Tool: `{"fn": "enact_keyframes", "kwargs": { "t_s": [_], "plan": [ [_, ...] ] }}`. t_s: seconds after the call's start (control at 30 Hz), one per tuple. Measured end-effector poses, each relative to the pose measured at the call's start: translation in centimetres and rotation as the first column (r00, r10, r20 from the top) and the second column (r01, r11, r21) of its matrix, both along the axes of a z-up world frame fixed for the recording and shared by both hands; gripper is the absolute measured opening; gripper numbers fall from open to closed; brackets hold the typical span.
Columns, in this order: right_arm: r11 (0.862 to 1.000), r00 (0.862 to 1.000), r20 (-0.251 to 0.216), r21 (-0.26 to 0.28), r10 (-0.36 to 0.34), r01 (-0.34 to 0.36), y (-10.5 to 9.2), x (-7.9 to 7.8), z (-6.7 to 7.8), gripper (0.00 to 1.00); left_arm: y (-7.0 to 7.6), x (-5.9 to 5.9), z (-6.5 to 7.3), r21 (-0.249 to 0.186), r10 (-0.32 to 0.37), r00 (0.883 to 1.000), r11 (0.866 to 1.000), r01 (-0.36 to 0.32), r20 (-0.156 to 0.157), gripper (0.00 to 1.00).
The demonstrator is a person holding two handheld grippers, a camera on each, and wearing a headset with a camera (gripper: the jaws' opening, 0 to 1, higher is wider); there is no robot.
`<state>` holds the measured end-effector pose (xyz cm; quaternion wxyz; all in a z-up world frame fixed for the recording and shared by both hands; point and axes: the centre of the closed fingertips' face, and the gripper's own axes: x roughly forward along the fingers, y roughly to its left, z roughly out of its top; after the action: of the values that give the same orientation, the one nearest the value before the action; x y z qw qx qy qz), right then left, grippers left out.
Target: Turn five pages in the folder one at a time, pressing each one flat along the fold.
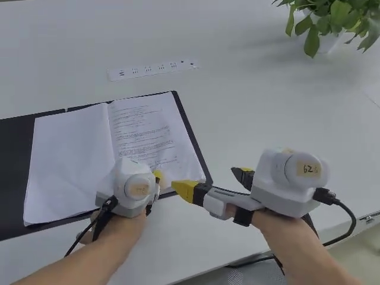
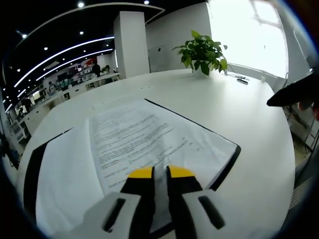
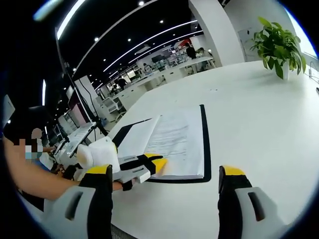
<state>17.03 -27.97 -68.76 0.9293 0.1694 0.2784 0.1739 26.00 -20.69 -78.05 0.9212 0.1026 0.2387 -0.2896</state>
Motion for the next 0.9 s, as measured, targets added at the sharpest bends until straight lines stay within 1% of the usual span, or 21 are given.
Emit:
{"fn": "enact_keyframes", "kwargs": {
  "t_s": [0.1,0.17,0.2,0.23,0.27,0.37,0.4,0.47,0.5,0.53,0.57,0.6,0.63,0.73,0.77,0.83,0.87,0.9],
  "plan": [
    [1.0,1.0,-0.004,0.005,0.005,-0.005,0.1,0.2,-0.2,0.86,0.2,0.1,0.1,-0.017,0.004,1.0,1.0,-0.004,-0.004,0.05],
    [1.0,1.0,-0.008,0.007,0.007,-0.007,0.2,0.4,-0.4,0.86,0.3,0.2,0.1,-0.044,0.024,1.0,0.999,-0.025,-0.016,0.03],
    [1.0,1.0,-0.008,0.007,0.008,-0.008,0.2,0.5,-0.5,0.86,-0.4,-0.2,0.0,-0.096,0.011,0.999,0.995,-0.016,-0.053,0.0],
    [1.0,1.0,-0.009,0.007,0.009,-0.009,0.2,0.6,-0.6,0.85,0.2,0.1,0.0,-0.077,0.039,0.998,0.996,-0.042,-0.046,0.0],
    [1.0,1.0,-0.015,0.012,0.014,-0.013,0.3,0.7,-0.8,0.84,0.3,0.1,0.0,-0.104,0.05,0.997,0.993,-0.056,-0.058,0.0],
    [1.0,1.0,-0.01,0.02,0.014,-0.014,0.4,1.1,-1.0,0.83,0.1,0.2,-0.2,-0.113,0.046,0.997,0.992,-0.053,-0.062,0.0],
    [0.999,1.0,-0.015,0.029,0.016,-0.015,0.5,1.3,-1.2,0.81,0.2,0.3,-0.1,-0.124,0.047,0.996,0.991,-0.056,-0.072,0.0],
    [0.999,1.0,-0.028,0.048,0.014,-0.013,0.7,1.6,-1.6,0.75,0.1,0.3,-0.2,-0.123,0.043,0.997,0.991,-0.052,-0.071,0.0],
    [0.997,0.999,-0.042,0.083,0.01,-0.006,1.0,1.7,-1.8,0.67,0.1,0.3,-0.2,-0.126,0.044,0.996,0.991,-0.053,-0.075,0.0],
    [0.993,0.998,-0.058,0.117,0.005,0.002,1.2,1.7,-2.0,0.63,0.0,0.3,-0.2,-0.124,0.042,0.996,0.991,-0.051,-0.073,0.0],
    [0.989,0.997,-0.08,0.144,-0.018,0.029,1.2,2.0,-2.5,0.6,0.0,0.3,-0.2,-0.122,0.04,0.997,0.991,-0.049,-0.072,0.0],
    [0.989,0.997,-0.071,0.144,-0.028,0.038,1.0,2.4,-2.7,0.61,0.0,0.3,-0.2,-0.124,0.041,0.996,0.991,-0.05,-0.073,0.0],
    [0.99,0.997,-0.078,0.138,-0.028,0.038,1.0,2.6,-3.2,0.63,0.0,0.3,-0.3,-0.124,0.04,0.997,0.991,-0.049,-0.073,0.0],
    [0.989,0.996,-0.086,0.145,-0.021,0.033,1.2,2.8,-3.9,0.61,0.0,0.4,-0.3,-0.131,0.042,0.996,0.99,-0.052,-0.077,0.0],
    [0.987,0.996,-0.087,0.155,-0.022,0.035,1.1,2.9,-4.1,0.61,0.0,0.4,-0.3,-0.128,0.04,0.996,0.991,-0.049,-0.074,0.0],
    [0.981,0.994,-0.104,0.188,-0.022,0.041,1.2,3.1,-4.5,0.6,0.0,0.4,-0.3,-0.129,0.04,0.996,0.99,-0.05,-0.074,0.0],
    [0.981,0.995,-0.1,0.19,-0.031,0.049,1.0,3.3,-4.7,0.6,0.0,0.4,-0.3,-0.127,0.04,0.997,0.991,-0.049,-0.073,0.0],
    [0.977,0.993,-0.114,0.203,-0.04,0.063,0.9,3.5,-5.0,0.61,0.0,0.4,-0.3,-0.128,0.042,0.996,0.99,-0.051,-0.073,0.0]
  ]
}}
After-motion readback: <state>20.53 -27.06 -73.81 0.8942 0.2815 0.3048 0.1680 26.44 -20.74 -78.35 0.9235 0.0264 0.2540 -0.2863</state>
